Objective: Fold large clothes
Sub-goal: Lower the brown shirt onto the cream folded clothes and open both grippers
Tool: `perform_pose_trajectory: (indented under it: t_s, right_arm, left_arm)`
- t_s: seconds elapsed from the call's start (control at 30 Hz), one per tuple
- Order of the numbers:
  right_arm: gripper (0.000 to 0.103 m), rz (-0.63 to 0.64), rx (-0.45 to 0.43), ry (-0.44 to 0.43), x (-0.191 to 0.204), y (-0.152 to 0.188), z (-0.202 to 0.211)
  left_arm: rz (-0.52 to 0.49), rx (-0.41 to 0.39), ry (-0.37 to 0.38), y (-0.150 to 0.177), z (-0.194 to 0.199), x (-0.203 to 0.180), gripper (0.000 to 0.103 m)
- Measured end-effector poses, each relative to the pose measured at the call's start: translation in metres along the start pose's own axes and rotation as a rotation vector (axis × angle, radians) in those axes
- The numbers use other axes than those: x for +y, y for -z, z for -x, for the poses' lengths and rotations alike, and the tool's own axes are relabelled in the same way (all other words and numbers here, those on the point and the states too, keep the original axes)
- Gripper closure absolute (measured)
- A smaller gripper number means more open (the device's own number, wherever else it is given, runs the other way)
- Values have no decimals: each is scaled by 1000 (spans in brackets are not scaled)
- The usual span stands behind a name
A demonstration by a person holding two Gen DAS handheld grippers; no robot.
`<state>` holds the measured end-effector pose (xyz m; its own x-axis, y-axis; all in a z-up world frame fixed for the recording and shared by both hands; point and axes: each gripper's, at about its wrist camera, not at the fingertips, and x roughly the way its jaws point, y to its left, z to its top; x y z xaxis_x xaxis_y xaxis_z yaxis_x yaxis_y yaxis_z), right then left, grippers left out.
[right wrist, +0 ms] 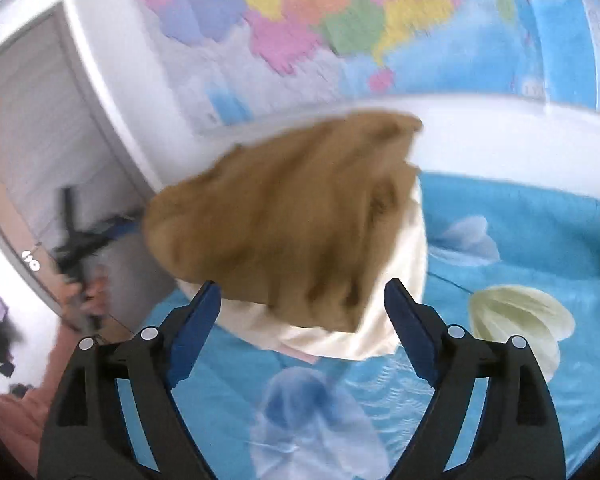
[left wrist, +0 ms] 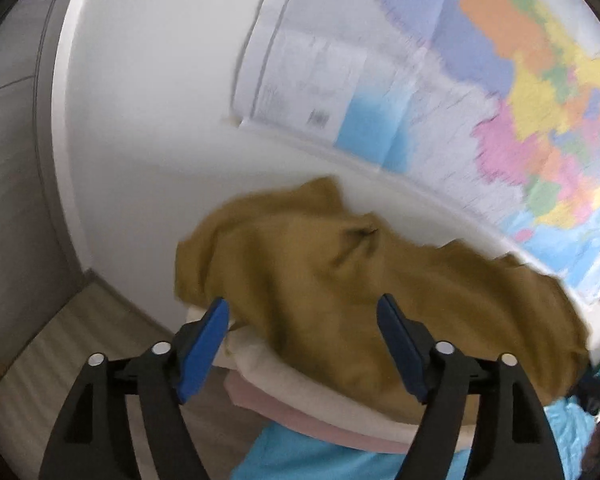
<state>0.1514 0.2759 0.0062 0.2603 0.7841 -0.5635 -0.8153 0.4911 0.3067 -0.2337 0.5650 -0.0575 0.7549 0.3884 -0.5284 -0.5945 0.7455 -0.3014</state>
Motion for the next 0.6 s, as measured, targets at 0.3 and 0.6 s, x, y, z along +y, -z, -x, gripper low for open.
perform_pose_trajectory:
  t_s: [0.3,0.6]
  right_arm:
    - [102,134,-78,35,2,-35,14]
    - [90,62,129,63,-23,-9,-45]
  left_arm:
    - [-90,174,36,20,-68,-52,30]
    - [-108,173,-67,22,-80,-59,32]
